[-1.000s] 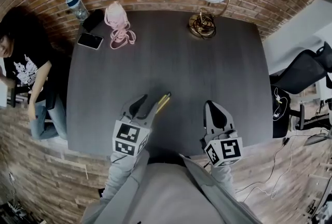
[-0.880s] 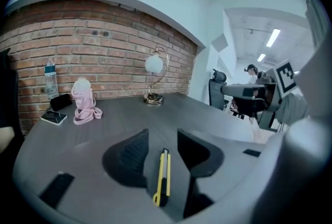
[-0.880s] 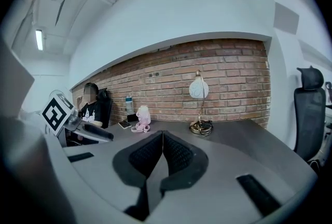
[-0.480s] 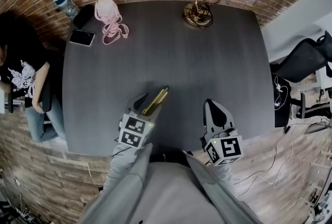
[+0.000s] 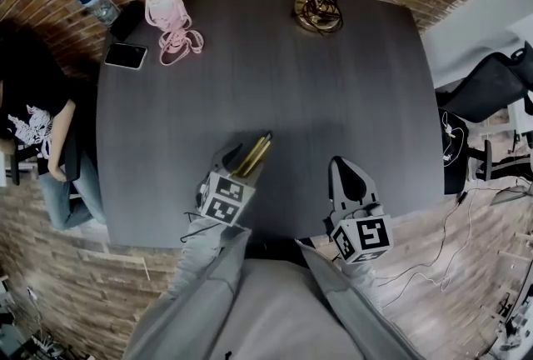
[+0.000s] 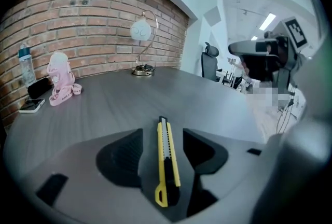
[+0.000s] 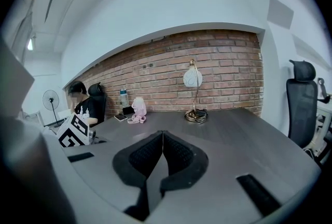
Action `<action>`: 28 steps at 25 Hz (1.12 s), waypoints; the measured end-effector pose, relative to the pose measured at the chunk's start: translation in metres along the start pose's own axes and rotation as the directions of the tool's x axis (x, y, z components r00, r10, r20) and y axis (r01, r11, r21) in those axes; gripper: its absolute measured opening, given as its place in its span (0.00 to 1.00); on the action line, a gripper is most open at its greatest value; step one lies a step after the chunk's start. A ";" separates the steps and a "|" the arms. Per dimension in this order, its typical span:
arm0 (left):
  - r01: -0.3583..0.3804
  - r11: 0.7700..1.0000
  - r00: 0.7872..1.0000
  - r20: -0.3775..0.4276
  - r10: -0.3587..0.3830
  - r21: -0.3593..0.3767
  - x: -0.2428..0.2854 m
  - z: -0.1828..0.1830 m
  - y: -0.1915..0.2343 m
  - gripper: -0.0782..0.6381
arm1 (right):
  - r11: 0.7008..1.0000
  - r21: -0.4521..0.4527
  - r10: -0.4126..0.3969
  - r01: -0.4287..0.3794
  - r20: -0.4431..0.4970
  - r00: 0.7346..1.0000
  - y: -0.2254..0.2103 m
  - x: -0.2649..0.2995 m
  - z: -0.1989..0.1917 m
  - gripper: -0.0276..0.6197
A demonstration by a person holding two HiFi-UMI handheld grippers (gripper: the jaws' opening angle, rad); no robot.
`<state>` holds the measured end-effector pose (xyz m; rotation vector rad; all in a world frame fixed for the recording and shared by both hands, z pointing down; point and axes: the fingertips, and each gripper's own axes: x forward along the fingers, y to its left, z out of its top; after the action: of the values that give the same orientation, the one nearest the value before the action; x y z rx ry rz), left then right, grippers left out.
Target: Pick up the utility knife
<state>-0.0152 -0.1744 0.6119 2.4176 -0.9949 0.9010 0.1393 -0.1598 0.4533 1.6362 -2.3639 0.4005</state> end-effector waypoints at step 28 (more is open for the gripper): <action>-0.037 0.998 0.996 -0.079 0.041 0.058 0.032 -0.029 0.002 0.41 | 0.998 0.057 -0.040 0.041 -0.020 0.999 -0.015 -0.005 -0.014 0.07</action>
<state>-0.0111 -0.1753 0.6546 2.3956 -1.0033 1.0441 0.1552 -0.1558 0.4663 1.6945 -2.3220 0.4781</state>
